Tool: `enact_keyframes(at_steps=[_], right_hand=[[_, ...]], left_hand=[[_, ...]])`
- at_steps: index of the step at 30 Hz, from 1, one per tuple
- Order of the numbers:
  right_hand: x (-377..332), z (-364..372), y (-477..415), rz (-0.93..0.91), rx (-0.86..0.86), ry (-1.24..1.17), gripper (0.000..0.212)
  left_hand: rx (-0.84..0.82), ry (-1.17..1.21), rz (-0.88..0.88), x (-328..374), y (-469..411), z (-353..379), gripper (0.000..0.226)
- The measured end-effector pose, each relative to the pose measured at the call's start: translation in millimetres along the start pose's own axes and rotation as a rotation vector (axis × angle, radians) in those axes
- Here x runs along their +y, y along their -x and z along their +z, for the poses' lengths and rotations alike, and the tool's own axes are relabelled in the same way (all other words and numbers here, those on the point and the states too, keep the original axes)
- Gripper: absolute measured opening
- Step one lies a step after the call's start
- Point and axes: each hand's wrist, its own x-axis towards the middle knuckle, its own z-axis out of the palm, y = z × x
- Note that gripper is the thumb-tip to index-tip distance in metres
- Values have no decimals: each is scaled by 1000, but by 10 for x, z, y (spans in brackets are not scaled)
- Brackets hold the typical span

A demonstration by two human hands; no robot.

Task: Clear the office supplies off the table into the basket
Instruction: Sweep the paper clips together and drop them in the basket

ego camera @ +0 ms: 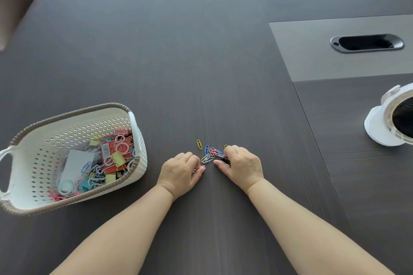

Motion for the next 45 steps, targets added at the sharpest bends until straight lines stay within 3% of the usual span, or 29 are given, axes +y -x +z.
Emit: enact_keyframes(at_steps=[10,15,20,26,30,33,36,39,42,45], right_hand=[[-43,-169,111,76,-64,83,39],[-156,-357,62,152,-37,93,42],[-486,-632,-148,202,-77,-106,48],[-1125,-968,-585,133,27,-318,50],[-1656,-1093,-800,20,100,-403,45],[-2033,-1080,-931,-81,107,-442,39],[-2363,-989,-1046,-140,46,-424,39],[-2555,-863,-1099,-109,-101,-410,38],[-2571,-748,-1081,-83,-238,-332,31],[-2538,-689,-1026,-71,-297,-315,24]], left_hand=[[-30,25,-67,32,-21,-145,36],[62,100,-22,105,56,-406,33],[213,139,29,19,21,-914,39],[346,78,-46,-470,63,-1668,46],[264,103,-130,-929,252,-2023,44],[78,161,-265,-1191,424,-2186,33],[-157,27,-345,-1397,546,-2231,59],[-215,-70,-372,-1524,632,-2300,73],[-178,-41,-366,-1609,705,-2317,39],[-123,-25,-291,-1676,754,-2276,23]])
